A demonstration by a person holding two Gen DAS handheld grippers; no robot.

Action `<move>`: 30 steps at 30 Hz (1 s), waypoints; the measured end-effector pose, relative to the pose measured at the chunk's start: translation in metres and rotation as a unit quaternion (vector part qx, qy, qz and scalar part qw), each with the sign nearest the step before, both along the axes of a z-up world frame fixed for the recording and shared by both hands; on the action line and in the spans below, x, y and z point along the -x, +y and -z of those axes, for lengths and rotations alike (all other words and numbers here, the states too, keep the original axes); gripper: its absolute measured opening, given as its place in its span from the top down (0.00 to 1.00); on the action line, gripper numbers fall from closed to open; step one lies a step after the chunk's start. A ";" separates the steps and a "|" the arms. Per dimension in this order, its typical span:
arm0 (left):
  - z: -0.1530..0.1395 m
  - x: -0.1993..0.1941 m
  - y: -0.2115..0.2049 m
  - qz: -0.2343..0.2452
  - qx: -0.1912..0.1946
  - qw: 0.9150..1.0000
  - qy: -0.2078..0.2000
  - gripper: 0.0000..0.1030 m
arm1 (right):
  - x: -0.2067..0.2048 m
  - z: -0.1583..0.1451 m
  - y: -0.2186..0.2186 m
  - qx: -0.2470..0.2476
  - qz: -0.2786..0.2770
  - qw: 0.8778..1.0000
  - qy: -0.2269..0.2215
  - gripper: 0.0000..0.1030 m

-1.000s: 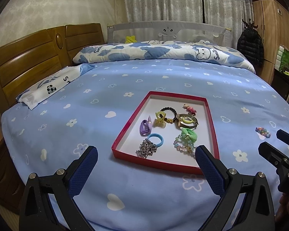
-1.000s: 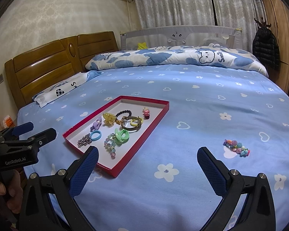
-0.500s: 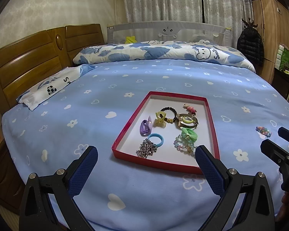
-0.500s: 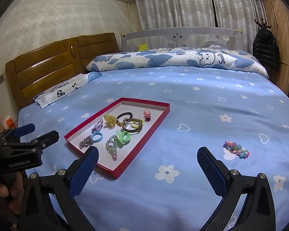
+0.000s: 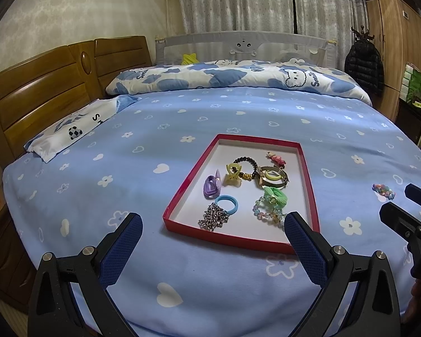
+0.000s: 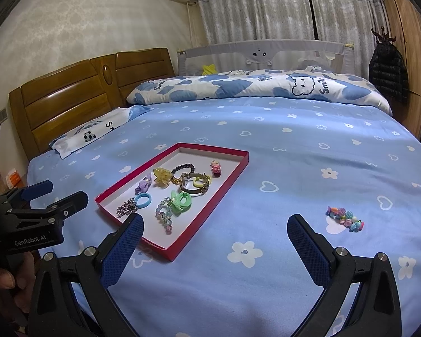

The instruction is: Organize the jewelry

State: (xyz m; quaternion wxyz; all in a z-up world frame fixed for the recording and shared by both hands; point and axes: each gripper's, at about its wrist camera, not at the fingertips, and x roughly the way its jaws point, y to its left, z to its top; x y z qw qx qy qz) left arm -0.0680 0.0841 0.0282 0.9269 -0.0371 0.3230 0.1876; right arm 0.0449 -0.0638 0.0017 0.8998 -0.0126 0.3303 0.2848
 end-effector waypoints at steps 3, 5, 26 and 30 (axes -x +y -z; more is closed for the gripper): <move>0.000 0.000 0.001 0.000 -0.001 1.000 0.000 0.01 | 0.000 -0.003 0.001 0.001 0.000 1.000 -0.001 0.00; 0.000 0.000 0.001 0.001 0.000 1.000 0.000 0.01 | 0.000 -0.003 0.001 0.001 0.000 1.000 0.000 0.00; 0.001 0.000 0.000 0.002 -0.002 1.000 0.000 0.01 | 0.000 -0.002 0.001 0.000 0.000 1.000 -0.001 0.00; 0.001 0.000 0.000 0.002 -0.002 1.000 0.000 0.01 | 0.000 -0.003 0.001 0.001 0.000 1.000 0.000 0.00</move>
